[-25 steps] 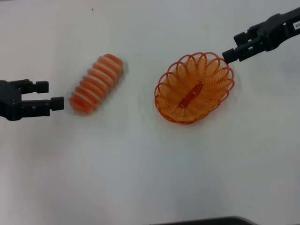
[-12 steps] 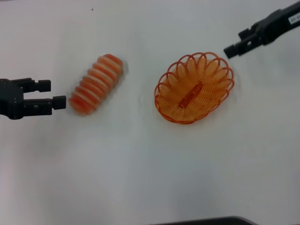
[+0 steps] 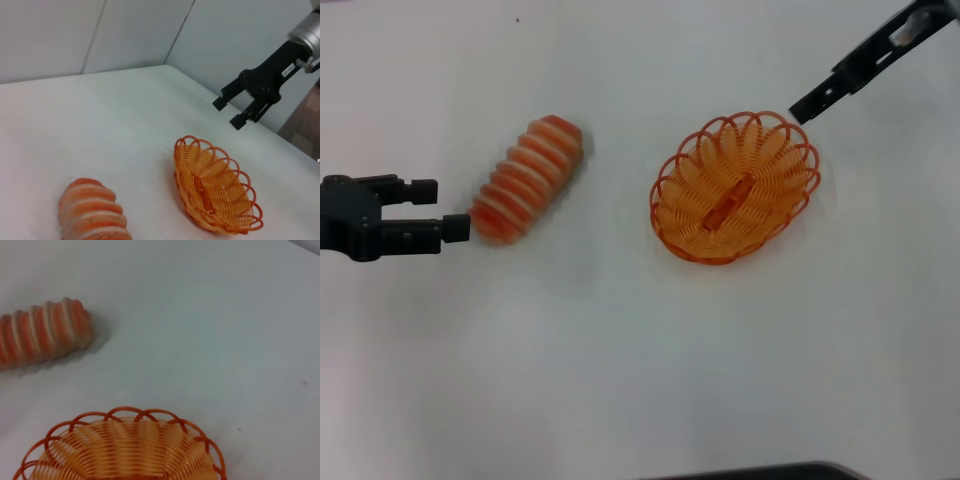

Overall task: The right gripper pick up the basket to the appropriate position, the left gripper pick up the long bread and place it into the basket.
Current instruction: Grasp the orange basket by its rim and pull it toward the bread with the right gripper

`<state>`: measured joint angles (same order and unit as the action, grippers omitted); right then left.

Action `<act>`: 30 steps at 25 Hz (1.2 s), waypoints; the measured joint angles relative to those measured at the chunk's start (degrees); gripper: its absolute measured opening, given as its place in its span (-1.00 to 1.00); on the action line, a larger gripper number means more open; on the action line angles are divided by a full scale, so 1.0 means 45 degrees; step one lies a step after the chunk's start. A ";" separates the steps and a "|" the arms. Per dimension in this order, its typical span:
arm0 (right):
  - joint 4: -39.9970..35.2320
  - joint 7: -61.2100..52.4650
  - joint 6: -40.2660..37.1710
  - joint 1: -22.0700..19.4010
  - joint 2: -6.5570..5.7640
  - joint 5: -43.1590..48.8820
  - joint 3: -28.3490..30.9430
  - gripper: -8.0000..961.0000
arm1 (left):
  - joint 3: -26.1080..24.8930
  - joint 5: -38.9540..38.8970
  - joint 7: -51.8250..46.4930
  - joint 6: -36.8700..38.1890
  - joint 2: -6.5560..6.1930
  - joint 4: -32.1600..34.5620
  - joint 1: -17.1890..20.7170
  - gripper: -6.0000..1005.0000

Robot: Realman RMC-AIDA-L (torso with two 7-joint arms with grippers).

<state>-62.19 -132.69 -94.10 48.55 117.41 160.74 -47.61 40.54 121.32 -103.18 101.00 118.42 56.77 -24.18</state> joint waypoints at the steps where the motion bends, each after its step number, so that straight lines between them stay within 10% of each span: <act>1: 0.0139 -0.0016 0.0305 -0.0028 0.0104 0.0032 -0.0151 0.79 | 0.0000 0.0033 0.0000 -0.0022 0.0014 -0.0014 0.0000 0.68; 13: 0.3695 -0.0110 0.4202 0.0327 0.0437 -0.0005 -0.0650 0.59 | -0.0004 0.0091 -0.0072 -0.0018 0.0065 -0.0078 -0.0007 0.68; 30: 0.4063 -0.0197 0.3733 0.0192 0.0233 -0.0463 -0.0472 -0.50 | -0.0004 0.0090 -0.0155 -0.0044 0.0071 -0.0077 -0.0051 0.67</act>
<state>-43.90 -133.58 -77.30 49.42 118.46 158.65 -49.74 40.52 121.73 -103.88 100.80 118.74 56.42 -24.40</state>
